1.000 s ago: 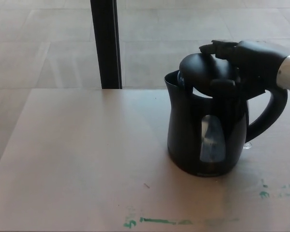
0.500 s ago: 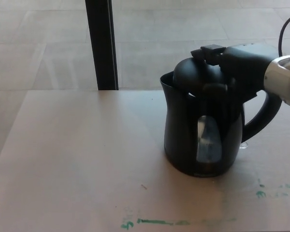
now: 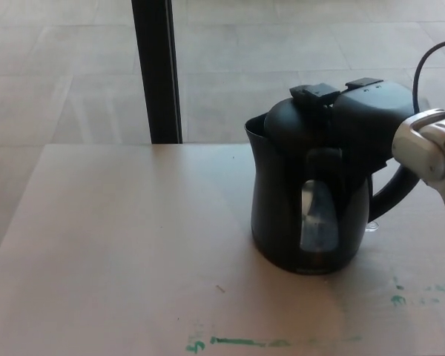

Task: The robot uses its right hand to push down on the lid of a kettle kept in the middle of the desk to close it

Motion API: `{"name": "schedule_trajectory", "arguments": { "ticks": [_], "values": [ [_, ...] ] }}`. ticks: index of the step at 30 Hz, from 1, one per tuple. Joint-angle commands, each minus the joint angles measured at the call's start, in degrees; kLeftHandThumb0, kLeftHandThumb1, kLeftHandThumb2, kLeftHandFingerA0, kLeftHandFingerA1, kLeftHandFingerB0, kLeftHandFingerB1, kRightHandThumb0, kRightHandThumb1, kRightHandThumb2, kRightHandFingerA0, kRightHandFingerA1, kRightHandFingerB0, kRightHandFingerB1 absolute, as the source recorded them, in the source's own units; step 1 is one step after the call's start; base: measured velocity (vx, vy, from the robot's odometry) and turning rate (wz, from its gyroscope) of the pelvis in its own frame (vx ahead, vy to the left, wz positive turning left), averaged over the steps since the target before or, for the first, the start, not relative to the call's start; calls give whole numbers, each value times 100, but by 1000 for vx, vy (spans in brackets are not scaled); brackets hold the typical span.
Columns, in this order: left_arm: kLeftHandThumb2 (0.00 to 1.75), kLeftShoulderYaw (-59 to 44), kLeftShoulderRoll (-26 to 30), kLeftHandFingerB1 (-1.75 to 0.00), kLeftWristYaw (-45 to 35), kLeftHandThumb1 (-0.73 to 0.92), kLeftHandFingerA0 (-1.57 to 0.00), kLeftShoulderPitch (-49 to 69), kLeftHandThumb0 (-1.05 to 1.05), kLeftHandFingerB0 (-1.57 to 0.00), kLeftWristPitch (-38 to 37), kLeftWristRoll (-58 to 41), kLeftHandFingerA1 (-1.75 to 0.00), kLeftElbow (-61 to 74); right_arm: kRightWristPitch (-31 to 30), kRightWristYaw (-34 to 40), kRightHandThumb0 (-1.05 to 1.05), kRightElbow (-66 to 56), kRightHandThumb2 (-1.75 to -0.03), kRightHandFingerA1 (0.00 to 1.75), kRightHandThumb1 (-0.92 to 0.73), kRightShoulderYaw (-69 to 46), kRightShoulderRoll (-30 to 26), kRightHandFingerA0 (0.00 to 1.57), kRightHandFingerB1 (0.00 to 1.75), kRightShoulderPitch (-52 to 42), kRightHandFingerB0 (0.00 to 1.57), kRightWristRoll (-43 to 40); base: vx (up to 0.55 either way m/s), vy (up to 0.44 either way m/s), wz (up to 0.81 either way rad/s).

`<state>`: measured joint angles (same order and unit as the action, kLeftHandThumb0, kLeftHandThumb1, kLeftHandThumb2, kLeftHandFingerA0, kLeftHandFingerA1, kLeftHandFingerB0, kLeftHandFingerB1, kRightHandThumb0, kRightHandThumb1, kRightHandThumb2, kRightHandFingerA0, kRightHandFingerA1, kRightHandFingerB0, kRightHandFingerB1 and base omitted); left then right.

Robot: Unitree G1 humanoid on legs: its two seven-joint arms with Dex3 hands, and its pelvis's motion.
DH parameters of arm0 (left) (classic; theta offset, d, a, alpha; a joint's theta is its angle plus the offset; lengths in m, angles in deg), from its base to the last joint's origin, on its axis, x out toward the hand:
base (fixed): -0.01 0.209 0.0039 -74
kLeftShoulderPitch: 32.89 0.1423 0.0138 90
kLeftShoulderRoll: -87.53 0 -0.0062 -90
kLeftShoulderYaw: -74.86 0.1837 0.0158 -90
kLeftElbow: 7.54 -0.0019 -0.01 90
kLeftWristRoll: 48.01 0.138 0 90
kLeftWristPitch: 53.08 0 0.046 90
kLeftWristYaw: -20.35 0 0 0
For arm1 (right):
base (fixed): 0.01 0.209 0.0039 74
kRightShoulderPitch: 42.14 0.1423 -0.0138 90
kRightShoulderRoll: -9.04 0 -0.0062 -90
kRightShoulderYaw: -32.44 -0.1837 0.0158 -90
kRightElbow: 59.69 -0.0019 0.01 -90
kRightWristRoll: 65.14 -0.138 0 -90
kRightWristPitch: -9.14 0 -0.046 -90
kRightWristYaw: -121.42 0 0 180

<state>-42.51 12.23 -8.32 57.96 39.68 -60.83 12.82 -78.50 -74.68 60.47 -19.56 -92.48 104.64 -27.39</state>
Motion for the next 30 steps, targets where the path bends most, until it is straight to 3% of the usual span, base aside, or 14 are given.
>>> {"name": "schedule_trajectory", "arguments": {
  "ticks": [1,9,10,12,14,17,20,22,23,25,27,28,29,30],
  "values": [
    [59,-11,165,-32,-29,63,-50,-48,-67,-31,143,-91,-43,-18,449,-439,-86,369,-65,47,-80,1082,448,19,32,-1098,19,658,0,0,0],
    [60,-3,165,-34,28,64,-57,-3,-66,-36,94,-78,-45,-18,441,-698,-84,371,-66,41,-83,640,317,19,28,-283,16,299,0,0,0],
    [60,-4,171,-34,28,63,-55,22,-67,-35,86,-75,-44,-28,472,-681,-85,399,-104,50,-66,550,291,14,42,-108,9,251,0,0,0],
    [87,-29,165,-46,17,50,-48,29,-68,-28,77,-99,-57,-37,496,-700,-84,410,-103,50,-65,394,248,14,42,76,9,140,0,0,0],
    [60,-26,173,-32,-64,63,-53,47,-68,-32,61,-98,-45,-25,246,-988,-85,402,-65,40,-82,-35,272,18,30,335,16,-288,0,0,0],
    [60,-19,147,-32,-50,64,-54,74,-67,-32,79,-99,-46,42,299,-962,-86,482,-103,52,-64,-519,232,18,43,632,9,-606,0,0,0],
    [60,34,157,-33,-51,65,-53,106,-68,-32,30,-35,-44,-5,304,-1091,-88,421,-65,43,-83,-833,181,19,31,757,14,-737,0,0,0],
    [88,3,127,-46,78,51,-48,80,-69,-27,36,-51,-56,-78,502,-1168,-39,516,-104,50,-40,-1060,108,0,51,925,0,-863,0,0,0],
    [59,-5,128,-33,20,62,-53,89,-71,-33,35,-69,-43,-73,590,-1057,-87,558,-66,41,-85,-1188,68,21,30,992,15,-844,0,0,0],
    [60,-18,146,-33,-52,63,-51,128,-69,-32,30,-93,-43,-7,583,-1058,-91,611,-108,54,-69,-1607,12,21,40,1117,6,-1122,-29,-5,7],
    [59,-34,144,-32,-48,64,-53,133,-68,-30,41,-103,-44,-41,314,-1343,-90,567,-67,41,-88,-1905,-4,20,29,1155,13,-1332,0,0,0],
    [87,-13,147,-45,-61,50,-46,155,-71,-25,35,-78,-55,-61,391,-1428,-89,583,-109,50,-70,-2005,-70,14,37,1155,7,-1386,0,0,0],
    [87,-32,142,-46,-18,53,-49,155,-73,-27,74,-94,-57,-64,330,-1535,-93,527,-68,40,-92,-2157,-120,20,28,1124,11,-1476,0,0,0],
    [60,23,139,-33,22,64,-52,165,-67,-30,2,-29,-44,-62,128,-1748,-93,491,-113,50,-72,-2372,-140,13,35,1108,3,-1689,0,0,0]
  ]
}}
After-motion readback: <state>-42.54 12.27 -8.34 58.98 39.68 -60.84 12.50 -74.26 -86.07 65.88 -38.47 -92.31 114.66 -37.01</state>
